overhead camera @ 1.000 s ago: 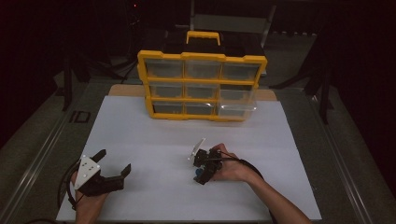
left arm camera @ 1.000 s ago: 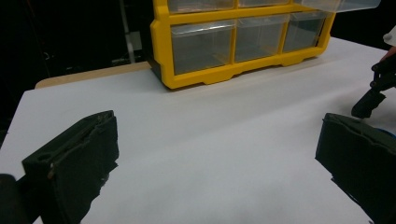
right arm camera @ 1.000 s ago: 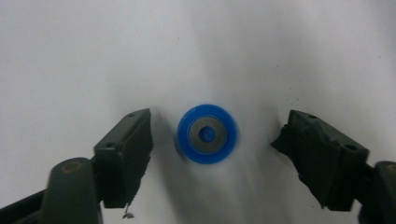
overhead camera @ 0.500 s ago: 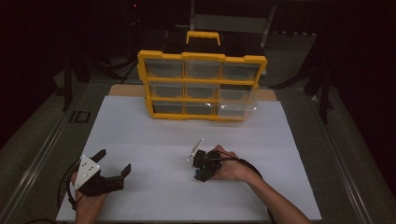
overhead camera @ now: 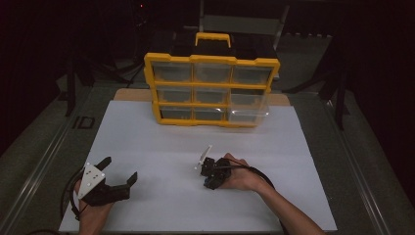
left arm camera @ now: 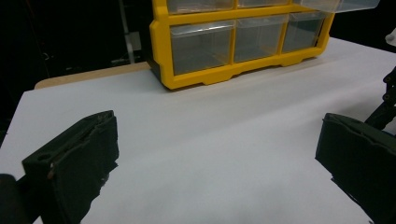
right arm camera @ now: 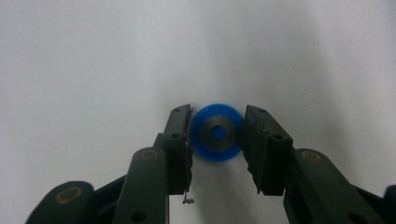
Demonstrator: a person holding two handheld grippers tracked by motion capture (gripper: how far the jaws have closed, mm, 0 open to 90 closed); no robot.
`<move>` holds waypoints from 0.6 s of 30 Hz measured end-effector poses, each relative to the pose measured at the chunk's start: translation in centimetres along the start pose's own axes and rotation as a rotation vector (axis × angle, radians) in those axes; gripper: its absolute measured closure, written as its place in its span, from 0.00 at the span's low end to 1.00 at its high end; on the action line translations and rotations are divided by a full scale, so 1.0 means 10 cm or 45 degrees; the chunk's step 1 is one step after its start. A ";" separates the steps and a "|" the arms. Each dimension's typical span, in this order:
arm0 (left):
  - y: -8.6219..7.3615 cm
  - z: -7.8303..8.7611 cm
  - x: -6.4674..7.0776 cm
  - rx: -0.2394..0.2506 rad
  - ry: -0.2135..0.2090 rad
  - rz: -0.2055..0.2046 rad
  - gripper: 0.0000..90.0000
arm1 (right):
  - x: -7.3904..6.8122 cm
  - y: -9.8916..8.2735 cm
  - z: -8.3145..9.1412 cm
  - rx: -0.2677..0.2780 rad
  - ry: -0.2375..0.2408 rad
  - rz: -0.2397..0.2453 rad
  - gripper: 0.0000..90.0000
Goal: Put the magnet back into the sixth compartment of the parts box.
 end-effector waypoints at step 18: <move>0.00 -0.01 0.00 -0.007 -0.001 -0.003 0.00 | 0.13 -0.02 0.20 0.086 -0.001 -0.099 0.70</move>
Point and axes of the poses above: each handheld gripper's, and its own axes: z roughly backward along the jaws, y roughly out of its top, x roughly to its right, the point moved 4 cm from there along -z, roughly forward along the jaws
